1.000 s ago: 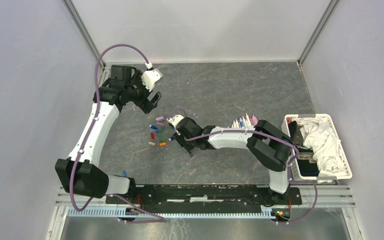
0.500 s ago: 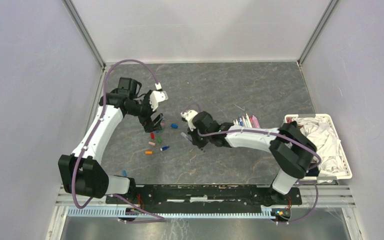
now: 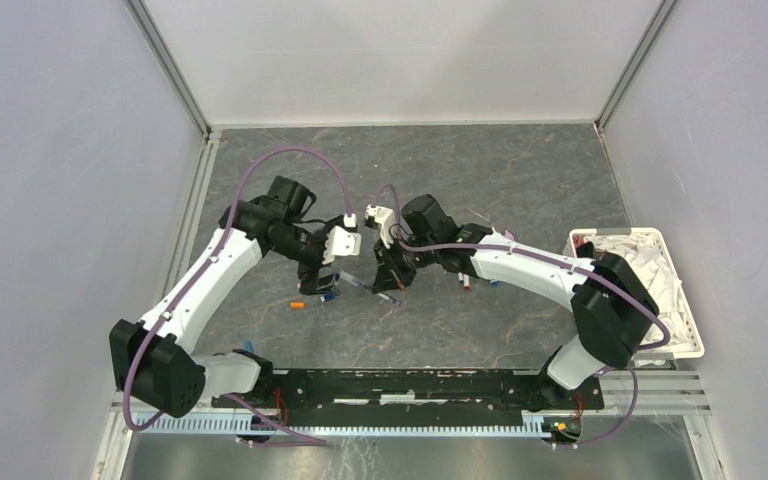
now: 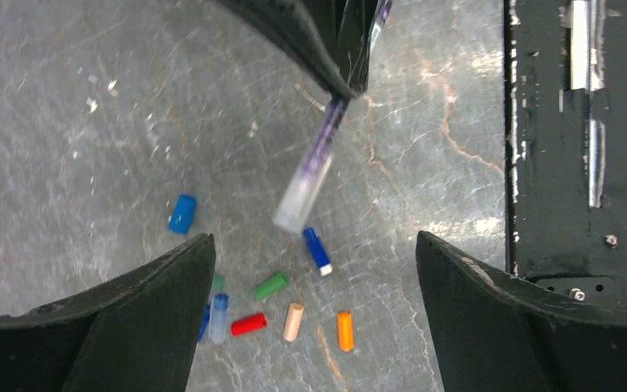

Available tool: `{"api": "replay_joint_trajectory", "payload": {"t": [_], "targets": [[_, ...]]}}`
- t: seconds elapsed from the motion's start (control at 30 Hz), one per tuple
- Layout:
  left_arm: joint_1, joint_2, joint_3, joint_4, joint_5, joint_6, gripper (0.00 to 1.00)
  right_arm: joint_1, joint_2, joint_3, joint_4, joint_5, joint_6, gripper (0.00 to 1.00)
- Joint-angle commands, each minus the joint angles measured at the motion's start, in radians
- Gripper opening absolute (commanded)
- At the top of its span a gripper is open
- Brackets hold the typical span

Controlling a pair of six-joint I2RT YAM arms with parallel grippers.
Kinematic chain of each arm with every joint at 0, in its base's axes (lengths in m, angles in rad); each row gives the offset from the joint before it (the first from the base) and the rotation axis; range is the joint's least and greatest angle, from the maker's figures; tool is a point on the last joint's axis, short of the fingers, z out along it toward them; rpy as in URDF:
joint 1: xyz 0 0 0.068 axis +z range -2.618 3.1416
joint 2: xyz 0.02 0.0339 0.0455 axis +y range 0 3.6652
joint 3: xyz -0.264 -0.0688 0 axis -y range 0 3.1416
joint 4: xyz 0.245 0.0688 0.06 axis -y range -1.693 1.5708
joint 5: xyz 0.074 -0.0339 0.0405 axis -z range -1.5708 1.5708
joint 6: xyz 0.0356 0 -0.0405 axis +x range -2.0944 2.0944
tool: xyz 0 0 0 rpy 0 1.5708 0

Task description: Open the pen caps

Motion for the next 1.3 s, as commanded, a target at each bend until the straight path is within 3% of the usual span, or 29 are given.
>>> {"api": "replay_joint_trajectory", "payload": {"t": [0.0, 0.27, 0.57, 0.77, 0.83, 0.9, 0.97, 1.1, 1.27], "targets": [[-0.042, 0.009, -0.005, -0.010, -0.009, 0.060, 0.89, 0.000, 0.013, 0.047, 0.018, -0.157, 0.008, 0.00], [-0.072, 0.035, -0.011, -0.012, -0.001, 0.058, 0.64, 0.000, 0.011, 0.049, 0.058, -0.205, 0.039, 0.00], [-0.080, 0.060, -0.015, -0.020, 0.016, 0.027, 0.50, 0.000, -0.006, 0.035, 0.085, -0.169, 0.047, 0.00], [-0.091, 0.068, -0.036, -0.032, 0.049, 0.020, 0.48, 0.000, -0.013, 0.032, 0.119, -0.154, 0.071, 0.00], [-0.095, 0.068, -0.043, -0.032, 0.045, 0.019, 0.40, 0.000, -0.024, 0.027, 0.128, -0.145, 0.073, 0.00], [-0.096, 0.071, -0.041, -0.034, 0.036, 0.017, 0.25, 0.000, -0.026, 0.021, 0.130, -0.147, 0.075, 0.05], [-0.097, 0.072, -0.033, -0.034, 0.028, 0.016, 0.04, 0.000, -0.023, 0.012, 0.143, -0.159, 0.088, 0.16], [-0.100, 0.069, -0.015, -0.035, 0.022, 0.016, 0.02, 0.000, 0.011, -0.010, 0.216, -0.208, 0.163, 0.42], [-0.108, 0.065, 0.005, -0.049, 0.025, 0.026, 0.02, 0.000, 0.105, 0.030, 0.287, -0.292, 0.223, 0.47]]}}
